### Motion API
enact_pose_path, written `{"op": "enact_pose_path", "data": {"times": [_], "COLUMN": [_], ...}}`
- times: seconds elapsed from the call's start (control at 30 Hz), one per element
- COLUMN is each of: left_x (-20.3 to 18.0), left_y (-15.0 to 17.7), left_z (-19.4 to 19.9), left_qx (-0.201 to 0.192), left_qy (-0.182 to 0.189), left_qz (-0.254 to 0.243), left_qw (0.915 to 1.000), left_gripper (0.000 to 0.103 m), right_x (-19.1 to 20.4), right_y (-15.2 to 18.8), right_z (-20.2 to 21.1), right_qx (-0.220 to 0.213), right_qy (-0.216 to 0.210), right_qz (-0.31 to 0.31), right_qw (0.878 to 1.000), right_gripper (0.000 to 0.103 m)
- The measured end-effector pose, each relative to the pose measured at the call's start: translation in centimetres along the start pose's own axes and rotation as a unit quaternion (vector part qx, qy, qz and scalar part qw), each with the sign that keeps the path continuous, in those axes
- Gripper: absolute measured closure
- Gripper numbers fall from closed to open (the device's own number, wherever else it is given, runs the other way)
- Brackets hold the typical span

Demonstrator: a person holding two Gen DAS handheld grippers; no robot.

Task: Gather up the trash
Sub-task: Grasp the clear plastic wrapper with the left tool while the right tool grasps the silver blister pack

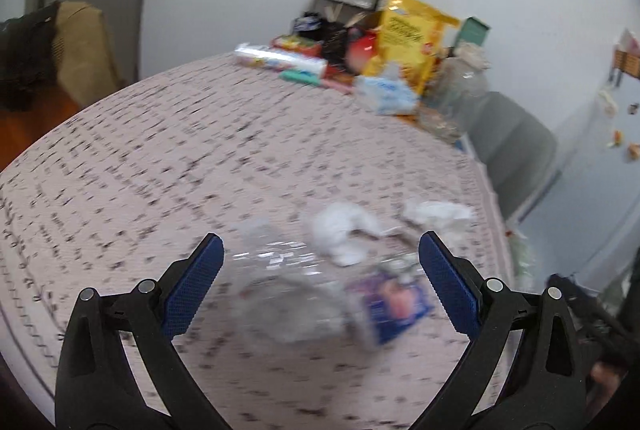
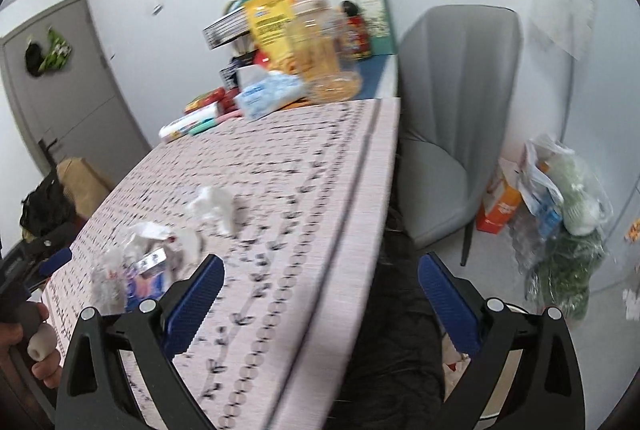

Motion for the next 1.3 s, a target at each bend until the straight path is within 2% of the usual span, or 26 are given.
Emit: {"op": "enact_pose_path", "data": {"times": [0.13, 0.47, 0.6, 0.8, 0.97, 1.07, 1.13, 1.23, 1.3], "left_x": [2.2, 3.8, 4.1, 2.5, 2.7, 2.8, 3.0, 4.6, 4.9], "left_y": [0.8, 3.4, 3.2, 3.0, 3.0, 3.0, 3.0, 2.9, 2.9], "left_z": [-0.3, -3.2, -3.6, -4.8, -4.6, -4.3, -3.9, -3.6, -3.4], "left_qx": [0.011, 0.069, 0.069, 0.087, 0.080, 0.073, 0.066, 0.055, 0.047], "left_qy": [-0.022, -0.019, -0.017, -0.012, -0.008, -0.001, 0.022, 0.048, 0.039], "left_qz": [0.009, 0.017, 0.032, -0.001, 0.003, 0.006, 0.009, 0.057, 0.067], "left_qw": [0.9997, 0.9973, 0.9970, 0.9962, 0.9967, 0.9973, 0.9975, 0.9957, 0.9959], "left_gripper": [0.006, 0.006, 0.006, 0.006, 0.028, 0.028, 0.028, 0.029, 0.029], "right_x": [3.1, 9.7, 11.5, 14.2, 14.5, 14.3, 14.2, 14.1, 14.1], "right_y": [0.0, 1.4, 2.1, 2.7, 2.6, 2.6, 2.7, 2.9, 2.9], "right_z": [-0.3, -1.5, -2.4, -3.6, -4.5, -4.8, -4.8, -4.9, -5.1], "right_qx": [0.004, 0.023, 0.034, 0.044, 0.051, 0.055, 0.056, 0.055, 0.060], "right_qy": [-0.012, -0.041, -0.052, -0.064, -0.071, -0.069, -0.069, -0.069, -0.070], "right_qz": [0.025, 0.082, 0.090, 0.106, 0.091, 0.089, 0.088, 0.087, 0.084], "right_qw": [1.000, 0.995, 0.994, 0.991, 0.992, 0.992, 0.992, 0.992, 0.992], "right_gripper": [0.008, 0.008, 0.008, 0.008, 0.010, 0.010, 0.010, 0.011, 0.011]}}
Point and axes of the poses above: each gripper's, at about its wrist camera, not at the fingertips, and z roughly against the way its jaws point, x to its left, y to its underside, the point moved 2 cm from there along -z, roughly the way its jaws point, and after that the axes turned 8 degrees about y, right-handed, at the moved point
